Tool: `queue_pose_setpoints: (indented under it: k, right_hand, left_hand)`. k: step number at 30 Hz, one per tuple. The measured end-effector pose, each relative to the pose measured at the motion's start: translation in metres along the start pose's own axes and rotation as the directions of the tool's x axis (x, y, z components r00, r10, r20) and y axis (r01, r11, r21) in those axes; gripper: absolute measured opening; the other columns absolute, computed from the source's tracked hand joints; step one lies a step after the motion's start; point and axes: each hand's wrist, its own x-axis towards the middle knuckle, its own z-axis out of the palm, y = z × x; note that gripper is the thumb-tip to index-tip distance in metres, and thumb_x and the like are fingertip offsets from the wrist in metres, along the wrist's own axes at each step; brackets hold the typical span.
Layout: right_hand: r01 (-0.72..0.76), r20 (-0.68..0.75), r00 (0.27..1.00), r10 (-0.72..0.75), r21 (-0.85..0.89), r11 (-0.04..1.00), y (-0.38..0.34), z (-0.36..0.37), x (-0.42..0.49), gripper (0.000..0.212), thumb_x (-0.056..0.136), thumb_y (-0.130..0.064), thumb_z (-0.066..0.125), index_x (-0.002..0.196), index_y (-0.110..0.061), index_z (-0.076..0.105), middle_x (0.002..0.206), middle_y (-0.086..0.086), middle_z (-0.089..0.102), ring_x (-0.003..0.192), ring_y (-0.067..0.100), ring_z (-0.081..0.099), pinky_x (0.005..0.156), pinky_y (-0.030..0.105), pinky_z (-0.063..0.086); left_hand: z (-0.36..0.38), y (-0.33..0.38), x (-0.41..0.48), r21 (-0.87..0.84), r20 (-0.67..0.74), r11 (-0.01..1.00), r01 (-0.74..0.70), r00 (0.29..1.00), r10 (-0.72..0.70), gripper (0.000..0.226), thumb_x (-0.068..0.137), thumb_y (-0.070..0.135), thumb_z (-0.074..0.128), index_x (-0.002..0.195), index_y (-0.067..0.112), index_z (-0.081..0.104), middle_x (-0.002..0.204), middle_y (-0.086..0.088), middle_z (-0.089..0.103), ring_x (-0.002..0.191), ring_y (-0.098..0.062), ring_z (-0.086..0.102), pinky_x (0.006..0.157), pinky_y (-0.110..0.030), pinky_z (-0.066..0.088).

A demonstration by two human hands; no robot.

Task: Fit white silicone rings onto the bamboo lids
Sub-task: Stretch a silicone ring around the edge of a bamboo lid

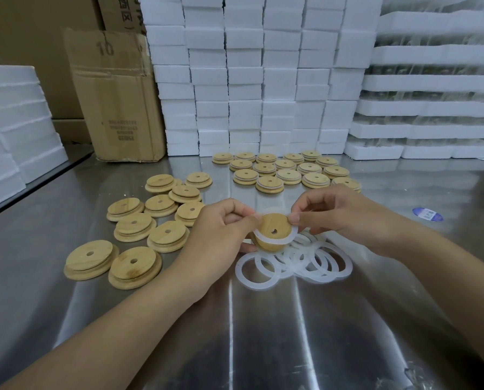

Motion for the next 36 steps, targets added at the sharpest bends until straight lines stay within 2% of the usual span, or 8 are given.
queue_pose_setpoints:
  k: [11, 14, 19, 25, 30, 36]
  right_hand:
    - [0.018, -0.002, 1.0, -0.018, -0.007, 1.0, 0.0, -0.0001, 0.0, 0.029, 0.082, -0.045, 0.081, 0.094, -0.019, 0.08, 0.1, 0.007, 0.08, 0.1, 0.022, 0.075, 0.096, 0.04, 0.056]
    - [0.009, 0.001, 1.0, -0.009, -0.017, 1.0, 0.0002, 0.0, 0.0008, 0.029, 0.082, -0.045, 0.081, 0.094, -0.018, 0.08, 0.1, 0.005, 0.081, 0.099, 0.02, 0.076, 0.097, 0.04, 0.057]
    - [0.007, -0.001, 1.0, -0.007, -0.026, 1.0, -0.0001, 0.0001, 0.0004, 0.028, 0.083, -0.044, 0.081, 0.093, -0.018, 0.081, 0.098, 0.005, 0.081, 0.097, 0.018, 0.076, 0.097, 0.041, 0.056]
    - [-0.001, -0.012, 1.0, 0.001, -0.03, 1.0, -0.0017, 0.0015, -0.0004, 0.021, 0.089, -0.037, 0.081, 0.093, -0.016, 0.08, 0.098, 0.007, 0.081, 0.097, 0.02, 0.077, 0.102, 0.049, 0.055]
    - [-0.006, -0.024, 1.0, 0.006, -0.033, 0.999, -0.0029, 0.0027, -0.0008, 0.02, 0.09, -0.035, 0.08, 0.093, -0.015, 0.08, 0.095, 0.005, 0.08, 0.094, 0.017, 0.077, 0.103, 0.05, 0.055]
    - [0.002, -0.031, 1.0, -0.003, -0.024, 1.0, -0.0032, 0.0027, -0.0015, 0.022, 0.087, -0.037, 0.082, 0.092, -0.015, 0.08, 0.094, 0.005, 0.081, 0.093, 0.017, 0.077, 0.102, 0.05, 0.056]
  left_hand:
    - [0.0007, -0.0006, -0.0002, 0.012, -0.014, 1.0, -0.006, 1.0, 0.006, 0.007, 0.101, 0.015, 0.071, 0.096, 0.01, 0.074, 0.089, -0.01, 0.082, 0.091, -0.03, 0.08, 0.079, -0.043, 0.067]
    - [0.0004, -0.0008, 0.0002, 0.015, -0.012, 1.0, 0.003, 1.0, -0.003, 0.008, 0.101, 0.014, 0.071, 0.096, 0.009, 0.075, 0.089, -0.01, 0.082, 0.091, -0.033, 0.079, 0.082, -0.045, 0.067]
    - [-0.0004, 0.0017, 0.0007, 0.005, 0.007, 0.999, 0.032, 0.999, -0.032, 0.009, 0.102, 0.013, 0.07, 0.098, 0.008, 0.076, 0.089, -0.008, 0.083, 0.089, -0.026, 0.08, 0.078, -0.036, 0.065]
    - [-0.0004, 0.002, -0.0008, -0.027, 0.005, 0.999, 0.037, 0.999, -0.037, 0.01, 0.102, 0.013, 0.07, 0.098, 0.005, 0.075, 0.089, -0.011, 0.082, 0.08, -0.022, 0.08, 0.069, -0.026, 0.063]
    - [0.0001, -0.0002, 0.0007, -0.038, -0.013, 0.999, 0.029, 0.999, -0.03, 0.009, 0.101, 0.014, 0.072, 0.096, 0.007, 0.075, 0.088, -0.013, 0.082, 0.076, -0.022, 0.078, 0.07, -0.029, 0.065]
    - [-0.0001, -0.0023, 0.0013, -0.023, -0.018, 1.0, -0.002, 1.0, 0.001, 0.008, 0.102, 0.016, 0.072, 0.099, 0.01, 0.075, 0.088, -0.008, 0.082, 0.083, -0.019, 0.079, 0.075, -0.035, 0.065]
